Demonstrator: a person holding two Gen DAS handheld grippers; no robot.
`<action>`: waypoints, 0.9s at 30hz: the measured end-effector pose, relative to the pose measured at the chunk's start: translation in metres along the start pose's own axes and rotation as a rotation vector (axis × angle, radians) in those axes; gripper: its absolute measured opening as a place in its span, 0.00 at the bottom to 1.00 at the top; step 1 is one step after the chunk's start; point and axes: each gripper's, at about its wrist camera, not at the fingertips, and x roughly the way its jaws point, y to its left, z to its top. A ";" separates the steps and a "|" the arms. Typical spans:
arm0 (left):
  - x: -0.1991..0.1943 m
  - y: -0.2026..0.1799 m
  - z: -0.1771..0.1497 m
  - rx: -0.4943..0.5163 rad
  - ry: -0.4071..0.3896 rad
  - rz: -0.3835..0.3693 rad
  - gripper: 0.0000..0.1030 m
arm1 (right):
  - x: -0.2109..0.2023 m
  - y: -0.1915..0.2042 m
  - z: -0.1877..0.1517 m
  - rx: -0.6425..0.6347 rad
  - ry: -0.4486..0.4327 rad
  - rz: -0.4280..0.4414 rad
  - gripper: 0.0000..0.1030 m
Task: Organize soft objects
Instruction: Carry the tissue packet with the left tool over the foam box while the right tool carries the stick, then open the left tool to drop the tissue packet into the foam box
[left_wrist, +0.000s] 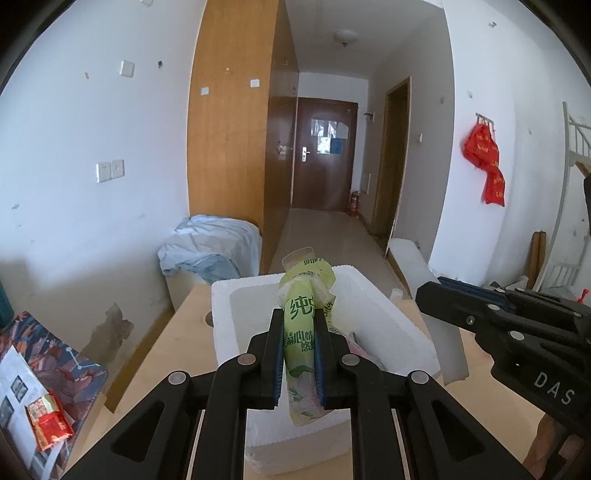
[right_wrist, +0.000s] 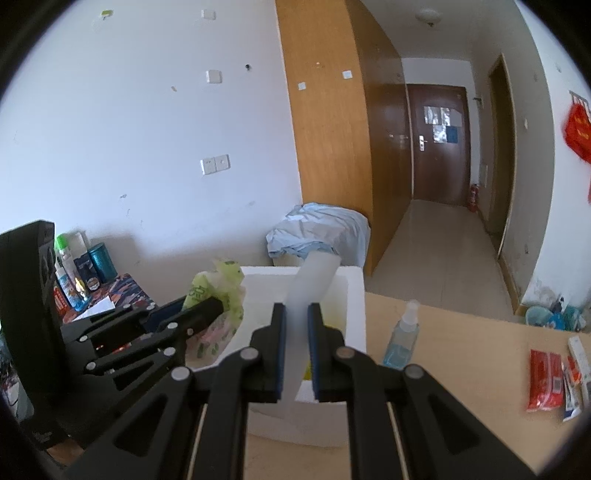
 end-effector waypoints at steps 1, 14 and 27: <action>0.002 0.000 0.001 0.003 -0.004 0.005 0.14 | 0.001 0.000 0.001 -0.003 0.002 0.003 0.14; 0.024 0.001 0.004 0.008 0.016 0.027 0.14 | 0.012 -0.010 0.006 -0.001 -0.003 0.013 0.14; 0.024 0.013 0.003 -0.033 -0.043 0.099 0.90 | 0.015 -0.012 0.007 0.005 -0.004 -0.006 0.14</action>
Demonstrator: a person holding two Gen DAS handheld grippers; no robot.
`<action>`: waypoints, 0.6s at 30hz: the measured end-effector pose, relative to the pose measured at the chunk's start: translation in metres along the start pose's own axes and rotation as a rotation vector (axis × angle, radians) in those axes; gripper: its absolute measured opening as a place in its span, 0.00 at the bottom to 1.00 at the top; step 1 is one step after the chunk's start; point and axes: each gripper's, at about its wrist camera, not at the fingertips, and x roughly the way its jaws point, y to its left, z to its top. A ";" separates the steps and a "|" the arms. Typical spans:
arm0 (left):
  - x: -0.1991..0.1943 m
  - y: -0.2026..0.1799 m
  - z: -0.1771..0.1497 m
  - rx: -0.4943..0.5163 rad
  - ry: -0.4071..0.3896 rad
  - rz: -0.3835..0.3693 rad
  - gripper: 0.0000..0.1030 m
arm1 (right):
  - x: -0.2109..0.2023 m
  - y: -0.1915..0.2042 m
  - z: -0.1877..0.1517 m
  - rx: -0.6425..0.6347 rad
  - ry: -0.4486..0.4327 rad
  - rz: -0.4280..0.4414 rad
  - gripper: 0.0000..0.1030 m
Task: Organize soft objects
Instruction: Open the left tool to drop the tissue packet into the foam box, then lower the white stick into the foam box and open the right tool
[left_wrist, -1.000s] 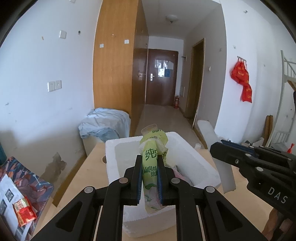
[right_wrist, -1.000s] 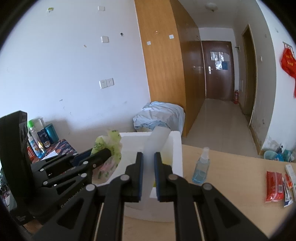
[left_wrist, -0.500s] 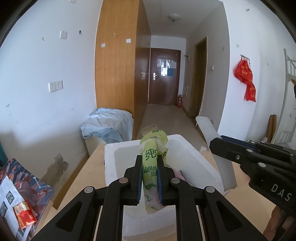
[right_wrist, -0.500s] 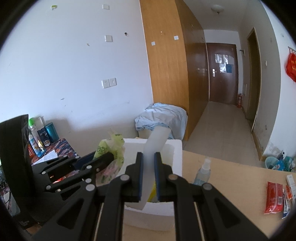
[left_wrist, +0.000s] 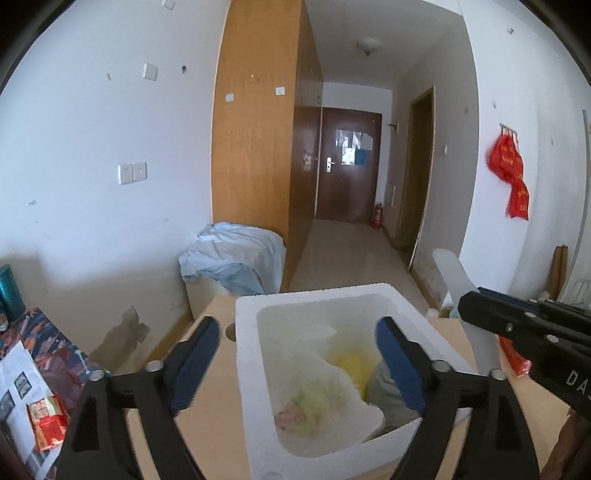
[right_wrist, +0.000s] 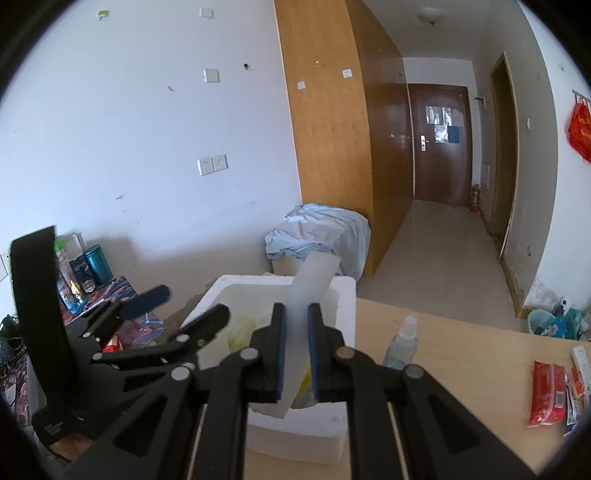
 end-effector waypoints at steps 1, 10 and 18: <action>0.001 0.000 -0.001 0.001 0.001 0.003 0.95 | 0.000 0.000 0.000 0.000 -0.001 -0.002 0.14; -0.004 0.003 0.001 -0.017 -0.008 0.022 0.95 | 0.003 -0.002 -0.002 -0.004 0.005 0.002 0.14; -0.022 0.013 0.002 -0.015 -0.039 0.049 0.95 | 0.013 -0.002 0.000 -0.007 0.021 0.003 0.14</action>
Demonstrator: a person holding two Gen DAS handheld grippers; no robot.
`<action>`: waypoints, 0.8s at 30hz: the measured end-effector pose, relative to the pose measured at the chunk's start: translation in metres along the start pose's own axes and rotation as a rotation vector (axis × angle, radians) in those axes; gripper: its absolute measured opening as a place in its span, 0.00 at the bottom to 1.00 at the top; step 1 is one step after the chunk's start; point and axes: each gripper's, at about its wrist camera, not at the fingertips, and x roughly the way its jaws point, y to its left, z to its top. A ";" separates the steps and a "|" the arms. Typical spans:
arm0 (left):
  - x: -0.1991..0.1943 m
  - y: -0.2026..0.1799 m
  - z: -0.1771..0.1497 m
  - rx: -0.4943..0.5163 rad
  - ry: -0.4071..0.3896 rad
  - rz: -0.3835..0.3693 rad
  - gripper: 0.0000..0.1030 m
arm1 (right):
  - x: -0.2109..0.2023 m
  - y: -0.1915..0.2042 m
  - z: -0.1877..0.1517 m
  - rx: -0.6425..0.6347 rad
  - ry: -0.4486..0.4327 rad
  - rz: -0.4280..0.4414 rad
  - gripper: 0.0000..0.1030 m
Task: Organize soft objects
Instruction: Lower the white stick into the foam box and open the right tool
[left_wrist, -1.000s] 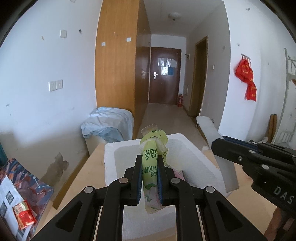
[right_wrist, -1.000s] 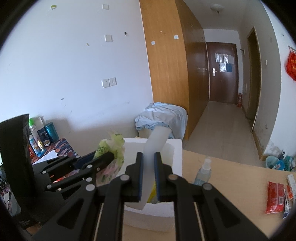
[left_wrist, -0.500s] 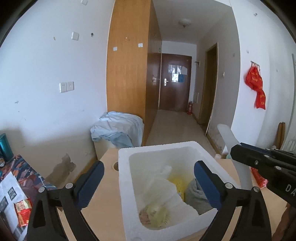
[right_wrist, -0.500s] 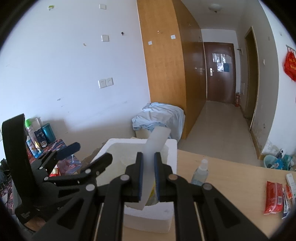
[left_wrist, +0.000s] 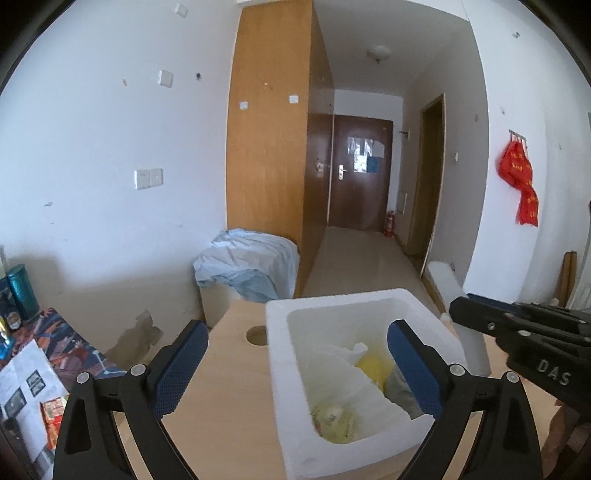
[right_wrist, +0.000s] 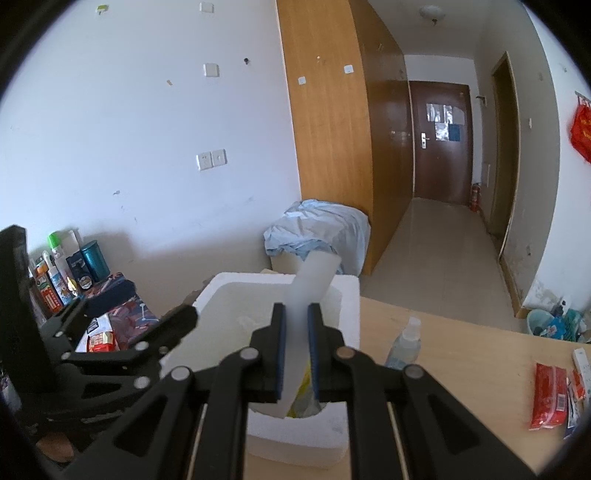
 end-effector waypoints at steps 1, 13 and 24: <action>0.000 0.000 0.001 0.000 -0.001 0.003 0.95 | 0.002 0.001 0.000 -0.001 0.003 0.004 0.14; -0.007 0.022 0.001 -0.017 0.002 0.039 0.95 | 0.023 0.007 0.001 -0.012 0.035 0.036 0.14; -0.007 0.027 0.000 -0.027 0.003 0.044 0.95 | 0.027 0.010 0.001 -0.021 0.043 0.047 0.16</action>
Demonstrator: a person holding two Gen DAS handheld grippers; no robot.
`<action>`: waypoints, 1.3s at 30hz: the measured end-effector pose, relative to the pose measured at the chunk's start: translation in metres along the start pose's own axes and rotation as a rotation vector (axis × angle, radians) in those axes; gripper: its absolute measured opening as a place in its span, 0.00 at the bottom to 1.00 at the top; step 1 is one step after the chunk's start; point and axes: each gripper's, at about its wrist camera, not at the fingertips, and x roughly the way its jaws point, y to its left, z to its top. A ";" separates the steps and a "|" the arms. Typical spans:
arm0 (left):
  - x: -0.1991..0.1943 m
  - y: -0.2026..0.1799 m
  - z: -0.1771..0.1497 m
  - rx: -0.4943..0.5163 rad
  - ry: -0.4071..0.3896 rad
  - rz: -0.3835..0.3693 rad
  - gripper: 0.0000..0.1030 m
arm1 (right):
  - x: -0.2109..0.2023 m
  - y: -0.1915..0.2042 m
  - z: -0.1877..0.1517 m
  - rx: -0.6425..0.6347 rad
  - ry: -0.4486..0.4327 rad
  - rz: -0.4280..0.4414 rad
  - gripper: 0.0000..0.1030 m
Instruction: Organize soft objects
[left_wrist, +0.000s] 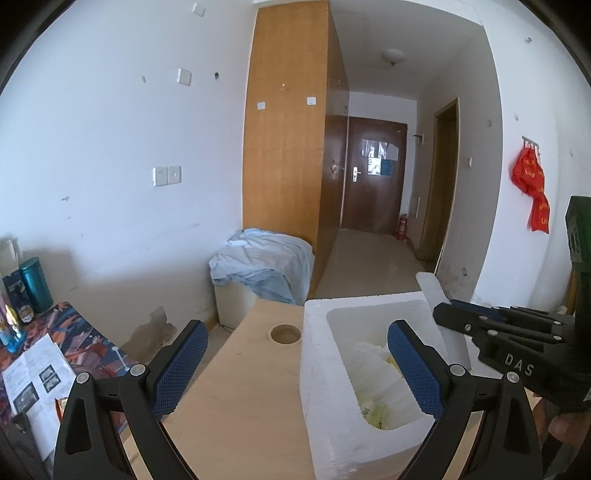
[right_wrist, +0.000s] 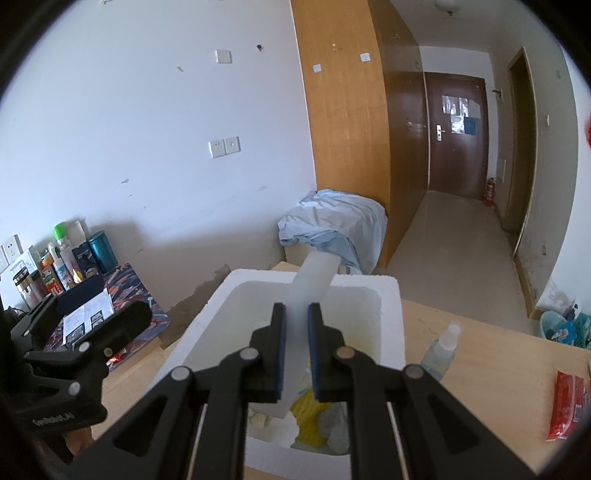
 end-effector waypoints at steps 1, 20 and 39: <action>-0.001 0.000 0.000 0.000 0.001 -0.001 0.95 | 0.001 0.000 0.000 -0.001 0.001 0.000 0.22; -0.006 0.000 -0.002 0.004 0.003 -0.008 0.95 | -0.013 -0.003 0.005 0.021 -0.048 -0.036 0.73; -0.062 -0.018 0.000 0.023 -0.045 -0.062 1.00 | -0.082 -0.016 -0.015 0.063 -0.111 -0.115 1.00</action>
